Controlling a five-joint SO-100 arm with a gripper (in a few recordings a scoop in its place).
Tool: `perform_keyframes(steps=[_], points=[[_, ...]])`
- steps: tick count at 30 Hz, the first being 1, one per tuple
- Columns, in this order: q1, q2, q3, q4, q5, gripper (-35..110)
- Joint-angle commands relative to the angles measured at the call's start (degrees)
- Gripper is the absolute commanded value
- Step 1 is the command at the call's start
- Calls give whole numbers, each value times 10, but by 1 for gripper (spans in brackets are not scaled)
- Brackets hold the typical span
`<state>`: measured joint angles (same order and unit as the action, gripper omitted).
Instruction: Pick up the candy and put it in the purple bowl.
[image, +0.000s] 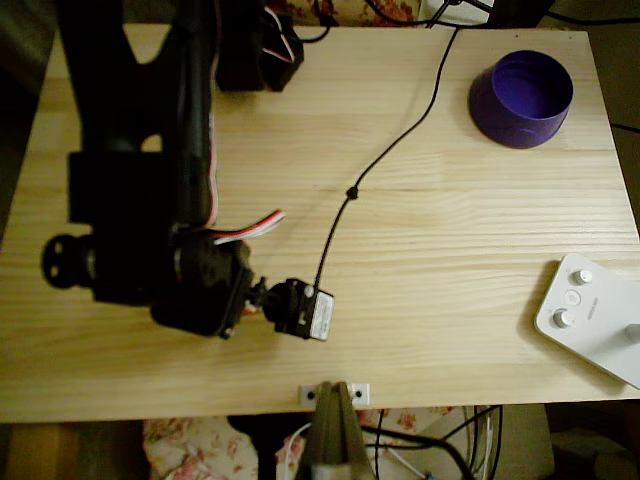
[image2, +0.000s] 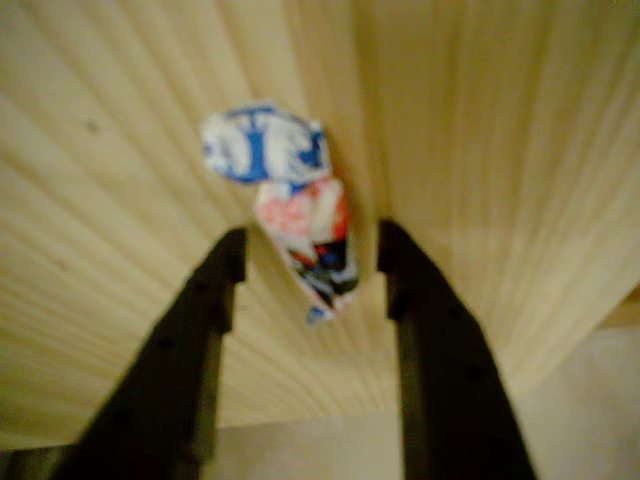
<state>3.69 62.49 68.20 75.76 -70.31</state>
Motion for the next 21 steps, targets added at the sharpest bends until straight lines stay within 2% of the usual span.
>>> perform_keyframes(steps=[1,21], points=[[4,12,-52,7,1,16],[8,8,-61,-18,51,8]])
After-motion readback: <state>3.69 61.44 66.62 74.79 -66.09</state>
